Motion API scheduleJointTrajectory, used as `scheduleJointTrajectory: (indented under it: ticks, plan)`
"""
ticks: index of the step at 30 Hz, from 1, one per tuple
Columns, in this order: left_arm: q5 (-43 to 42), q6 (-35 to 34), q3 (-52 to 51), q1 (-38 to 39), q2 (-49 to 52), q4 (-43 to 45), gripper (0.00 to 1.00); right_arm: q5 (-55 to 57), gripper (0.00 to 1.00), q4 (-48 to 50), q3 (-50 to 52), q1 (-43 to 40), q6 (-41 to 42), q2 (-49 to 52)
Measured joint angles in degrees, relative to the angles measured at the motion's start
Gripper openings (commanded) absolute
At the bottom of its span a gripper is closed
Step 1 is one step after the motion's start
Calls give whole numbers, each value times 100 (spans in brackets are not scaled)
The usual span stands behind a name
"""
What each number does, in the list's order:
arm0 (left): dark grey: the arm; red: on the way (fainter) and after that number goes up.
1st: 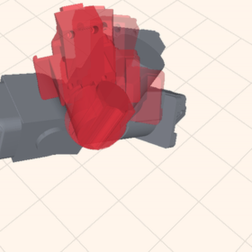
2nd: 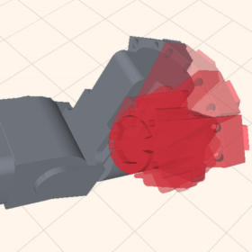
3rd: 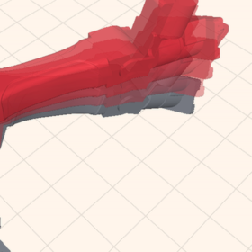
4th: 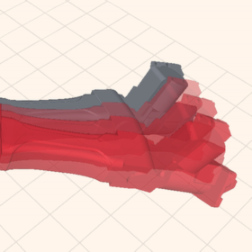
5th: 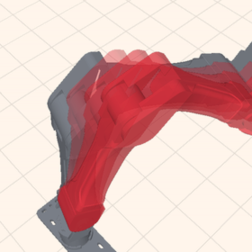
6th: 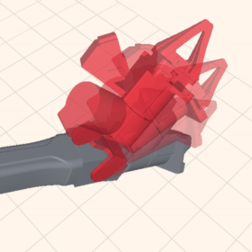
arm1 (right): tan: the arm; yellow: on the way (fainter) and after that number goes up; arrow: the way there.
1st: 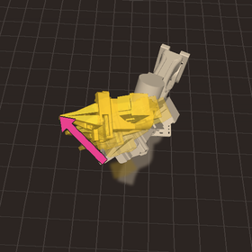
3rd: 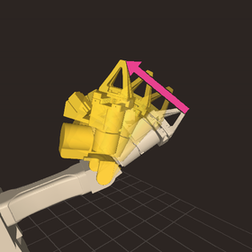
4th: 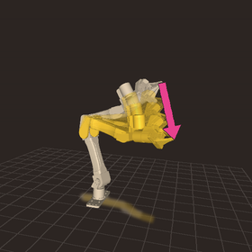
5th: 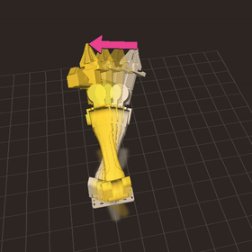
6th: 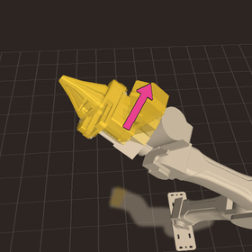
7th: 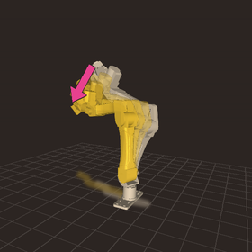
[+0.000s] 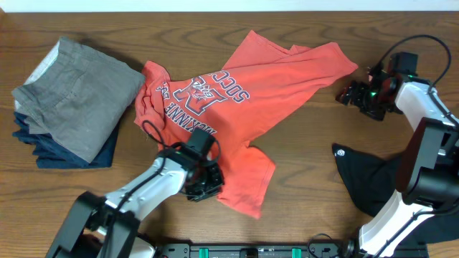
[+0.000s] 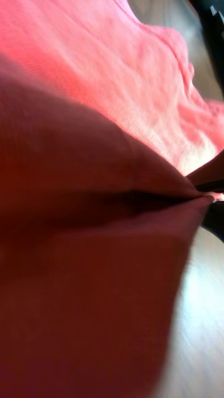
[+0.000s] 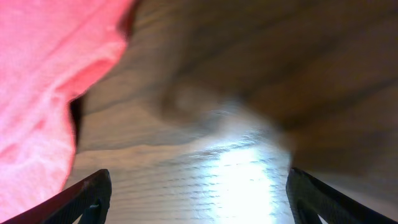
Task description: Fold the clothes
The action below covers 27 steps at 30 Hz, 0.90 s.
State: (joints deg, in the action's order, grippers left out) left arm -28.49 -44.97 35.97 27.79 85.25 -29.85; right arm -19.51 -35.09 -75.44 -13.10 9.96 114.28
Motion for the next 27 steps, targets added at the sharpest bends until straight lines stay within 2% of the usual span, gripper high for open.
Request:
scheduleJointTrajectory:
  ticks: [6,11,18,22,24,27]
  plan:
    - [-4,404,0,-702,-1014,-826,6,-4,89,592,0,420,-13,31]
    - [-7,584,0,-946,-1895,-1108,6,120,87,1152,0,629,411,293]
    - [33,629,0,-964,-2752,-1379,6,442,71,2186,-175,629,1158,688]
    - [160,643,0,-966,-2979,-1626,6,713,50,2618,-212,627,1537,837]
    - [199,643,0,-968,-3014,-1657,6,798,33,2782,-208,627,1635,883]
    - [260,645,0,-968,-3018,-1661,6,925,2,2872,-199,621,1768,953]
